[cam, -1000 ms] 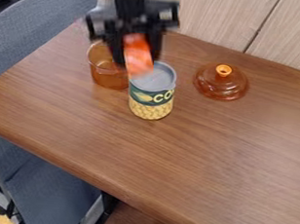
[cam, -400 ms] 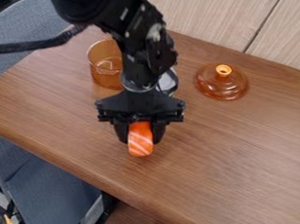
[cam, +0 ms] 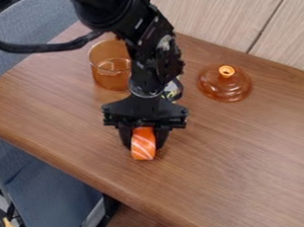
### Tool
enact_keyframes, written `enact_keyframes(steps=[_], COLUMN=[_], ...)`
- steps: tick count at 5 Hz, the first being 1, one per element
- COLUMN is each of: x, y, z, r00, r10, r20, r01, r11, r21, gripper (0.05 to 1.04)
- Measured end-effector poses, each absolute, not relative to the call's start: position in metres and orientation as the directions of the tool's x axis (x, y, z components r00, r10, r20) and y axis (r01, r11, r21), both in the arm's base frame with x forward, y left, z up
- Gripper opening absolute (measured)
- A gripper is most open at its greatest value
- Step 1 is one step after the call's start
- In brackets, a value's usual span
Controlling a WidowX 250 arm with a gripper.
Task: Moves the orange object to the bottom centre of the table
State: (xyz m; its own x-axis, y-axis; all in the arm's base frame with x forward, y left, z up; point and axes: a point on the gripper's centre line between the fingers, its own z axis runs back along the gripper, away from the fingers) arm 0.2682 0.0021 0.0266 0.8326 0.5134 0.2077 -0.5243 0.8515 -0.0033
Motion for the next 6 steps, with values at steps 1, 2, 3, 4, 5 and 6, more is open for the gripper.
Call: enact_keyframes(steps=[1, 2, 3, 4, 5, 6], x=[0.268, 0.27, 0.276, 0.283, 0.291, 0.291], y=[0.005, 0.007, 0.011, 0.014, 0.025, 0.026], z=[0.028, 0.032, 0.049, 0.075, 0.107, 0.109], r00=[0.829, 0.825, 0.805, 0.792, 0.772, 0.773], r10=[0.531, 0.54, 0.569, 0.586, 0.608, 0.606], r20=[0.176, 0.163, 0.169, 0.171, 0.187, 0.188], r01=[-0.541, -0.548, -0.572, -0.582, -0.596, -0.593], r11=[0.841, 0.836, 0.82, 0.81, 0.794, 0.795], r21=[0.01, 0.004, -0.034, -0.08, -0.121, -0.123], gripper=[0.946, 1.009, 1.004, 1.0, 1.0, 1.0])
